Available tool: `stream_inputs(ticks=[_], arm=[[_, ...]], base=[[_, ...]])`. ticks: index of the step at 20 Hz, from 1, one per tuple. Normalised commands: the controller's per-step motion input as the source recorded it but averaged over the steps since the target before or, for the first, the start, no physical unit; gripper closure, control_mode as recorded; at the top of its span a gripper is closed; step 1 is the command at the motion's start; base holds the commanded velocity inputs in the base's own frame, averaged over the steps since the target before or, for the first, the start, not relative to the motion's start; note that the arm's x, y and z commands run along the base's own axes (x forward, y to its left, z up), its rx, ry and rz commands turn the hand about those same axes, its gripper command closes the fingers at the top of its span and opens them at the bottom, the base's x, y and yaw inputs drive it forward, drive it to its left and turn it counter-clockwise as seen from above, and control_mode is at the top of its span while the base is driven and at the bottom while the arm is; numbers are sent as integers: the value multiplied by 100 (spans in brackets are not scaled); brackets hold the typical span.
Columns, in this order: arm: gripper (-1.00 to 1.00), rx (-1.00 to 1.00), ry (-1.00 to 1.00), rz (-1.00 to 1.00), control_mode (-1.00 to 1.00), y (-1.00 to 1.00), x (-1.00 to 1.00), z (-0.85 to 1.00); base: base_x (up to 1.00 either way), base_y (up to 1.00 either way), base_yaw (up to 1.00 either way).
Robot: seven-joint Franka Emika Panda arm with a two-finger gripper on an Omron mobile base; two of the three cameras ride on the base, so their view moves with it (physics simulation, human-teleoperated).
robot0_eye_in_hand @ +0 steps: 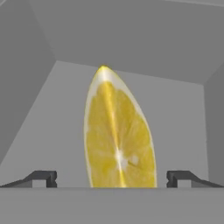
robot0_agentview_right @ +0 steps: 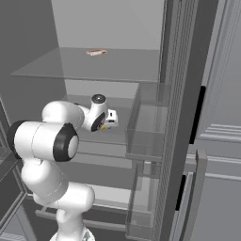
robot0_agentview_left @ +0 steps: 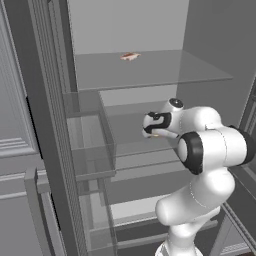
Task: Grab a lemon wedge from the fridge and one ice cube from the ice bowl, and put them in the glass of lemonade.
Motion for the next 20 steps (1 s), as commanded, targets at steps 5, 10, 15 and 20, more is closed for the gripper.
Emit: stream_inputs(ticks=[5, 10, 15, 20], arm=[[-100, 0, 5, 0, -100, 9, 23, -21], [100, 0, 7, 0, -100, 8, 0, -16], [100, 0, 5, 0, -100, 7, -2, -6], [100, 0, 1, 0, -100, 0, -24, -1]], base=[[0, 0, 0], [0, 0, 0], [0, 0, 0], [0, 0, 0]])
